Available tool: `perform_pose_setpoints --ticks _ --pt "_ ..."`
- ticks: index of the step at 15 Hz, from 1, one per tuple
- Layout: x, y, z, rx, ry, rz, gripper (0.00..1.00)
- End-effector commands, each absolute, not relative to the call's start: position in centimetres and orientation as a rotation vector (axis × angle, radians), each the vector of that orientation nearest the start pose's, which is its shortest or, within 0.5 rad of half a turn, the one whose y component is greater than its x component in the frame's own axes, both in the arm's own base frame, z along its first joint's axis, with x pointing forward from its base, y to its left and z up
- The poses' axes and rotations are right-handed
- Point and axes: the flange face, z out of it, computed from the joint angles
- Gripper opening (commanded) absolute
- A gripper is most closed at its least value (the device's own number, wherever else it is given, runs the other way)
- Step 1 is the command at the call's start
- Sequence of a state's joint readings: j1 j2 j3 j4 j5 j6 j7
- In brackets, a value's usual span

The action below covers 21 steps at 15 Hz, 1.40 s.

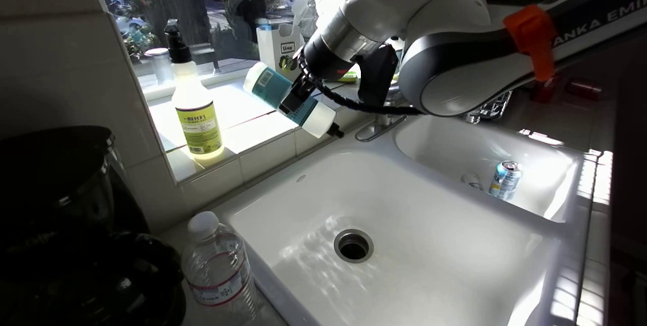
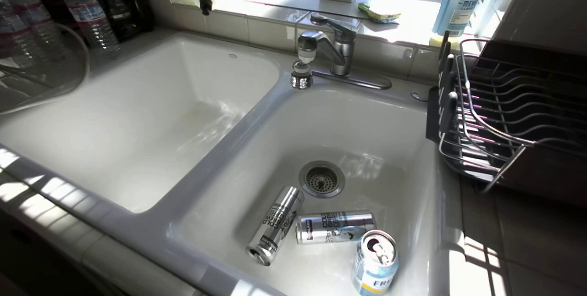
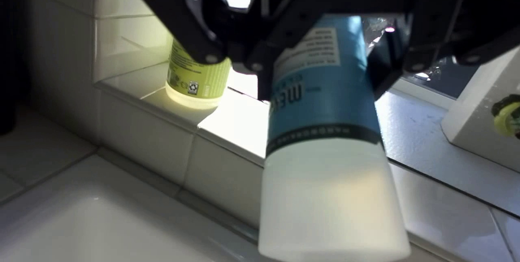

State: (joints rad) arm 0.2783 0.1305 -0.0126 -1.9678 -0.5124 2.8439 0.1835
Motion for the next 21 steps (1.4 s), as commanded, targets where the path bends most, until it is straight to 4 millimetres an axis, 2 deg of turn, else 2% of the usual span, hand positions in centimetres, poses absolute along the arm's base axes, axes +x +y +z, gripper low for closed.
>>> perform_pose_setpoints --ticks 1,4,5,6,12,13,17,21 --pt "57.5 18.1 48.1 -2.855 -0.886 -1.347 0.32" --pt "56.4 17.5 47.3 -2.763 -0.926 -1.43 0.32" --pt "58.0 18.2 47.6 -2.805 -0.888 -1.389 0.32" --pt "57.9 18.1 47.4 -2.8 -0.889 -1.392 0.57" --pt "57.9 18.1 47.4 -2.799 -0.889 -1.393 0.57" --pt "57.9 18.1 47.4 -2.799 -0.889 -1.394 0.32" --pt "56.9 18.1 47.3 -2.712 -0.905 -1.458 0.32" --pt "55.3 18.7 46.7 -2.544 -0.974 -1.58 0.32"
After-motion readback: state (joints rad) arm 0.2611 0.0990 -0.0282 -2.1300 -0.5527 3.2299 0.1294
